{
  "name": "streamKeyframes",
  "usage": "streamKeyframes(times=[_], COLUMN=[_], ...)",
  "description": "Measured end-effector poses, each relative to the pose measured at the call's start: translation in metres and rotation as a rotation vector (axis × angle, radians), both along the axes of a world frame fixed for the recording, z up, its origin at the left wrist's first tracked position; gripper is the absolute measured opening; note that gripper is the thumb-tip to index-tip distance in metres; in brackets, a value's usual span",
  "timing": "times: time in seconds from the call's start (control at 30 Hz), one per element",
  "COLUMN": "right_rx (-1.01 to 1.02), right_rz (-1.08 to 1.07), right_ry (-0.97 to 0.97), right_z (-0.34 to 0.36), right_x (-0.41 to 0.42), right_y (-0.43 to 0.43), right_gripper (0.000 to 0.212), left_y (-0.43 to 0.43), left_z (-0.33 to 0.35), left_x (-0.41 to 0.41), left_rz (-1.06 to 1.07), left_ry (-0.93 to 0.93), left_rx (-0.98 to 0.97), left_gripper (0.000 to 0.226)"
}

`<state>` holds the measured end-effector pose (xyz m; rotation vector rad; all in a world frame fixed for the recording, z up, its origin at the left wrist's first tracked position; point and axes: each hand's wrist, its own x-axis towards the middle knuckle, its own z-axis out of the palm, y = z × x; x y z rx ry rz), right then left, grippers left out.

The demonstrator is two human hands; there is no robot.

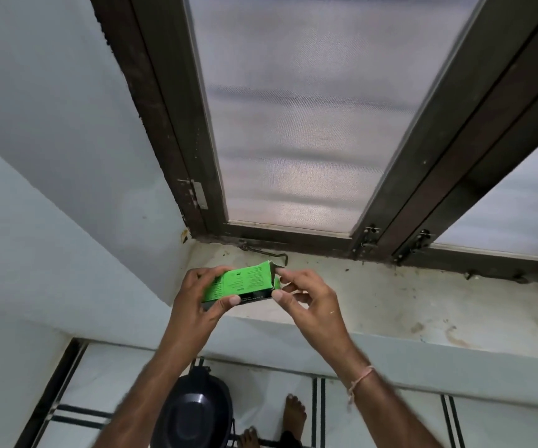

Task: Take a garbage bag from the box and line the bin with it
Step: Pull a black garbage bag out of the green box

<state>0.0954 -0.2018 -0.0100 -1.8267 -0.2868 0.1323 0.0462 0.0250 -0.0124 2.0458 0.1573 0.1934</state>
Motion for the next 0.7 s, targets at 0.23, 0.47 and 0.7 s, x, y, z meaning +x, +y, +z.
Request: streamKeyframes(times=[0.23,0.47,0.7], right_rx=[0.183,0.314,0.310], right_rz=[-0.045,0.010,-0.088], right_ry=[0.135,0.276,0.279], right_z=[-0.001,0.002,0.003], right_x=[-0.016,-0.032,-0.041], right_y=[-0.001,0.004,0.005], right_gripper=[0.013,0.032,0.011], left_y=[0.005,0.011,0.009], left_z=[0.010,0.026,0.033], left_x=[-0.011,-0.012,-0.015], left_rz=[-0.054,-0.107,-0.112], left_ry=[0.002,-0.014,0.003], left_rx=[0.069,0.246,0.271], left_gripper=[0.046,0.045,0.045])
